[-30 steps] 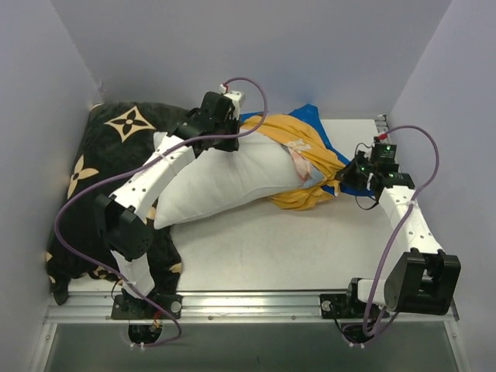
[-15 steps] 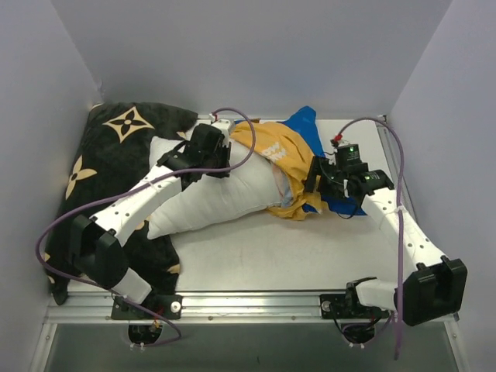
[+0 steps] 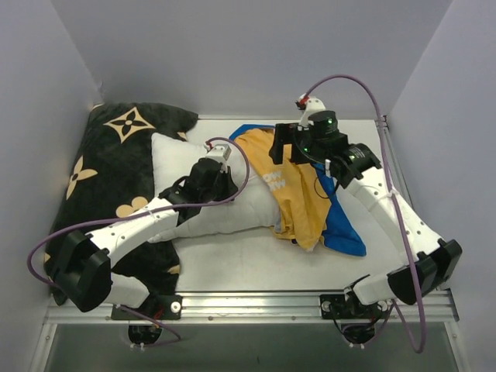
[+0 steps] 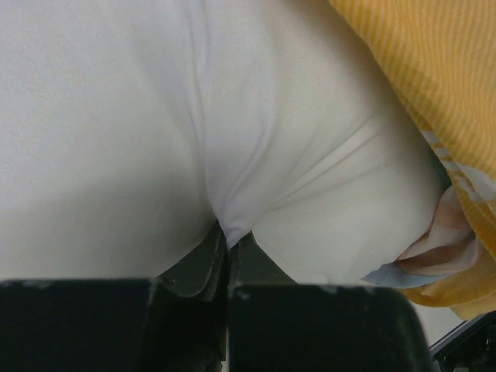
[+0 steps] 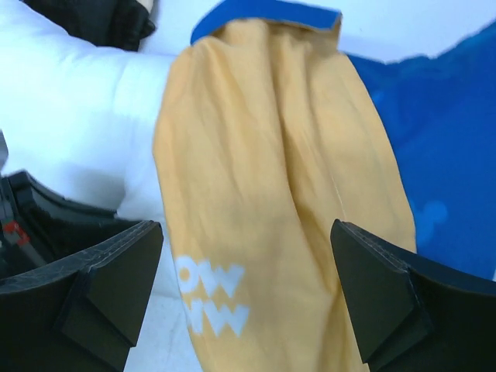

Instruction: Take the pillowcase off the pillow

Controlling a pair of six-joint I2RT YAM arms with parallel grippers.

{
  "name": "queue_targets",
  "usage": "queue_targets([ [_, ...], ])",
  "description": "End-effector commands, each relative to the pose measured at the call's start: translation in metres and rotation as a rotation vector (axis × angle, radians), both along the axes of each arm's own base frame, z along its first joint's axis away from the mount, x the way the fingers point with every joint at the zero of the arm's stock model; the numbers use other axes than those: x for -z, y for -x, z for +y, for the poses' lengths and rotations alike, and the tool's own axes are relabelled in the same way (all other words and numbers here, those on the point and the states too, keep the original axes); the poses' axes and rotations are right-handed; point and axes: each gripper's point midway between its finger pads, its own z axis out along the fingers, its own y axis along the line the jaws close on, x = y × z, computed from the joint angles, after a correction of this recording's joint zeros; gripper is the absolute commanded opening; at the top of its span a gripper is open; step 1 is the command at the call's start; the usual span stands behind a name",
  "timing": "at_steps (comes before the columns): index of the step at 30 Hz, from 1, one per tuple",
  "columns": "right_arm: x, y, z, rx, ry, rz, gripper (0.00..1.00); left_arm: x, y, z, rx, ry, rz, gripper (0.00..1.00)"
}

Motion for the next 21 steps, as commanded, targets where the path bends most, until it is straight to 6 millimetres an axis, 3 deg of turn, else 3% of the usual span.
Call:
queue_targets([
  [1, 0.007, -0.030, 0.015, -0.012, 0.119, -0.025, 0.95, 0.045, 0.026, 0.016, -0.023, -0.079, 0.134, 0.00],
  [3, 0.024, -0.045, 0.031, -0.036, 0.161, 0.025, 0.96, 0.046, 0.028, 0.016, -0.030, -0.072, 0.131, 0.00],
  [8, 0.064, -0.064, 0.045, -0.041, 0.289, 0.090, 1.00, 0.050, 0.034, 0.018, -0.044, -0.056, 0.131, 0.00],
  [9, 0.079, -0.070, 0.035, 0.012, 0.366, 0.106, 0.98, 0.049, 0.035, 0.017, -0.044, -0.053, 0.129, 0.00],
  [11, 0.078, -0.081, 0.021, 0.094, 0.418, 0.112, 0.87, 0.050, 0.037, 0.017, -0.048, -0.047, 0.133, 0.00],
  [12, 0.086, -0.087, 0.003, 0.155, 0.468, 0.135, 0.69, 0.050, 0.038, 0.017, -0.050, -0.046, 0.133, 0.00],
  [15, 0.075, -0.098, -0.031, 0.299, 0.486, 0.124, 0.31, 0.052, 0.045, 0.021, -0.071, -0.032, 0.142, 0.00],
  [18, 0.064, -0.108, -0.076, 0.426, 0.470, 0.127, 0.14, 0.049, 0.051, 0.024, -0.089, -0.012, 0.135, 0.00],
  [21, 0.061, -0.113, -0.122, 0.546, 0.445, 0.148, 0.05, 0.050, 0.056, 0.026, -0.107, -0.004, 0.136, 0.00],
])
